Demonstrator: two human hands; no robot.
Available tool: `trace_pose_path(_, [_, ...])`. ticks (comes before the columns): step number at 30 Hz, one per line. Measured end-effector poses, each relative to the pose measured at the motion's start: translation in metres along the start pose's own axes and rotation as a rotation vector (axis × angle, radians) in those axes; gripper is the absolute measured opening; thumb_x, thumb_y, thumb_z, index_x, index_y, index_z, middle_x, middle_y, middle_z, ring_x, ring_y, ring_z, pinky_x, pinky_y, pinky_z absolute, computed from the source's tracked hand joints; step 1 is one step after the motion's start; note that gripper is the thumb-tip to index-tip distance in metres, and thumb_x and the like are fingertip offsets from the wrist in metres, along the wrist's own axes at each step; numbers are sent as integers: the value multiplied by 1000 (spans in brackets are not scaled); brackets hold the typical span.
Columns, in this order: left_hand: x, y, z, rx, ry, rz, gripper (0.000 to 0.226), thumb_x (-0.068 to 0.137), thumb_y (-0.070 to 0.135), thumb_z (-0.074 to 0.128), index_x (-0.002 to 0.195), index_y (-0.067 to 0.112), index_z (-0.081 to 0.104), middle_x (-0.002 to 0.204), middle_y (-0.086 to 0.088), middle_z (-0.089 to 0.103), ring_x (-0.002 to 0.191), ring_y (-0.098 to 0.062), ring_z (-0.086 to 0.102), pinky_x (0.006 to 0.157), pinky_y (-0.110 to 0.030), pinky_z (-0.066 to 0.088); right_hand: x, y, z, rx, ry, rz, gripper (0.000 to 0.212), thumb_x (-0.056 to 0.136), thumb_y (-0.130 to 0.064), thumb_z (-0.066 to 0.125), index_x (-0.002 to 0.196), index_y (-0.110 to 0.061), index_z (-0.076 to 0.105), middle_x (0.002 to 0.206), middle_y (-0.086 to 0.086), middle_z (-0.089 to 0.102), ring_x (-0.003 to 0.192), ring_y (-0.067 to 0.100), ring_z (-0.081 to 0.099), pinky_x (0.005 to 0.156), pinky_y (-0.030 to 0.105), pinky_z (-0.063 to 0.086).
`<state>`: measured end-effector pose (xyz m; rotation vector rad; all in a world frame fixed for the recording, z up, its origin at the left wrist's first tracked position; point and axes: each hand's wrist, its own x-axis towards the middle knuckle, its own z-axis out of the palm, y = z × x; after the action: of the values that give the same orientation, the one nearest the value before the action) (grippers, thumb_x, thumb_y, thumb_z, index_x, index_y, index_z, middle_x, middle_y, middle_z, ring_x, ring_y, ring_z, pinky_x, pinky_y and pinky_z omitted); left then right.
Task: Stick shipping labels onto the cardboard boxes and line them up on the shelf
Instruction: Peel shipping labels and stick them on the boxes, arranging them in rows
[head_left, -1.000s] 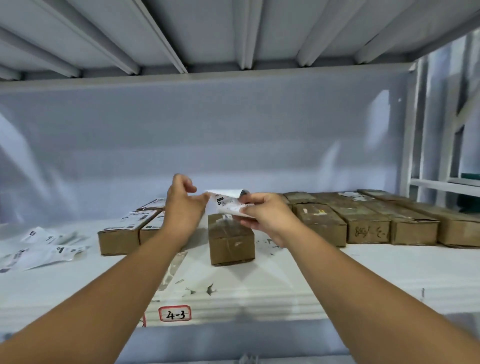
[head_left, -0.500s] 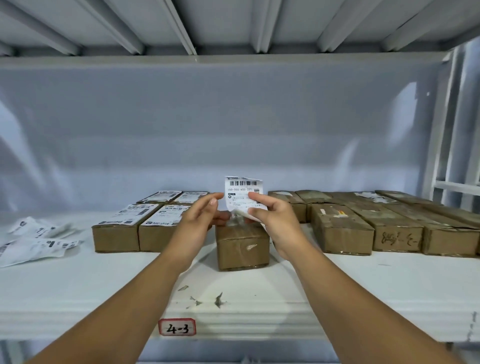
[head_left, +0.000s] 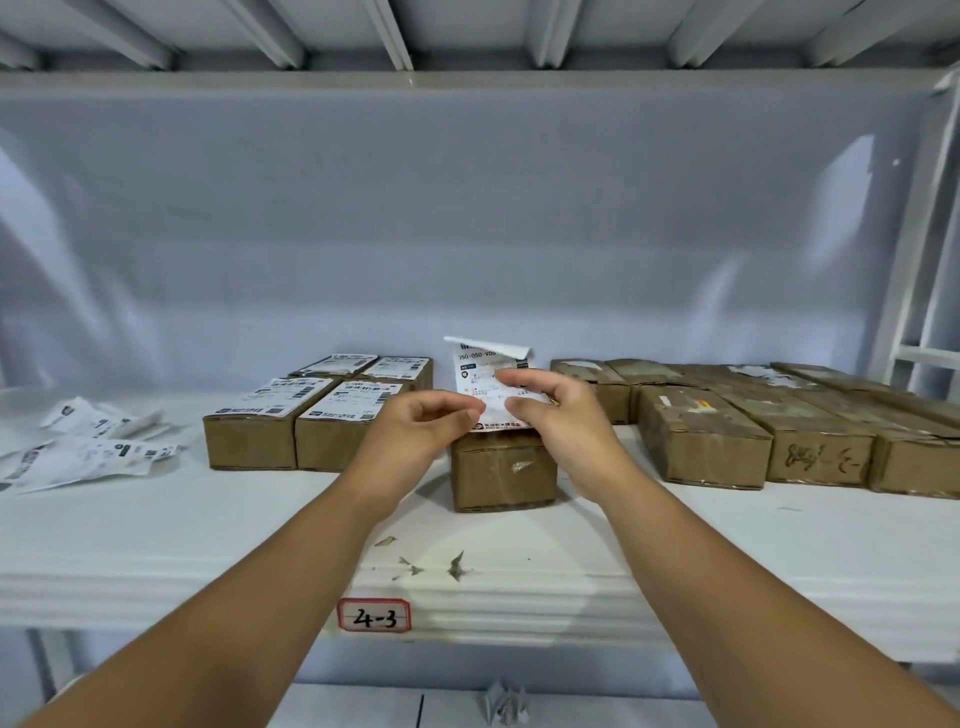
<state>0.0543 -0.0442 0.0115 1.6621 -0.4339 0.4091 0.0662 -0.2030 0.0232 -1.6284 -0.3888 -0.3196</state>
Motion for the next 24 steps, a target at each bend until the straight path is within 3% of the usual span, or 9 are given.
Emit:
trace_pose_path(3, [0,1,0,-53,9,-47,13,85,8,65,86,18,73,86,7,72,82,-3,64,76,-11,47,-1,-2,-1,56,-7,18,36,88,6,49,89,-23,71,101,4,70,84,16,65,64,17,52])
trace_pose_path(6, [-1,1,0,-101,-15,-85,15,84,6,64,84,19,73,82,6,71,85,-10,61,84,-24,45,0,-1,-2,21,14,2,40,87,6,48,83,-25,72,101,5,71,92,21,66,79,29,54])
trace_pose_path(9, [-2,0,1,-26,-52,-70,14,85,7,64,87,18,73,94,1,72,93,-9,62,89,-20,45,0,-1,-2,5,9,24,39,85,7,48,86,-24,71,94,8,72,80,22,65,69,29,53])
trace_pose_path(13, [-3,0,1,-2,-73,-67,15,89,11,60,93,17,73,99,2,72,103,-14,63,100,-29,43,-2,-3,-3,92,9,45,41,81,11,45,81,-20,72,82,6,70,73,23,63,66,30,51])
trace_pose_path(20, [-4,3,2,8,-79,-58,14,86,8,63,91,17,72,94,2,72,91,-8,65,89,-19,47,-5,-5,-5,56,-25,37,42,76,12,45,81,-20,70,70,3,64,61,19,56,56,26,45])
trace_pose_path(24, [-3,1,2,39,-81,-57,14,83,8,67,91,18,73,84,0,65,80,-6,60,76,-11,46,-6,-4,-5,9,-14,38,40,74,12,44,71,-20,68,57,-5,57,57,16,51,55,24,41])
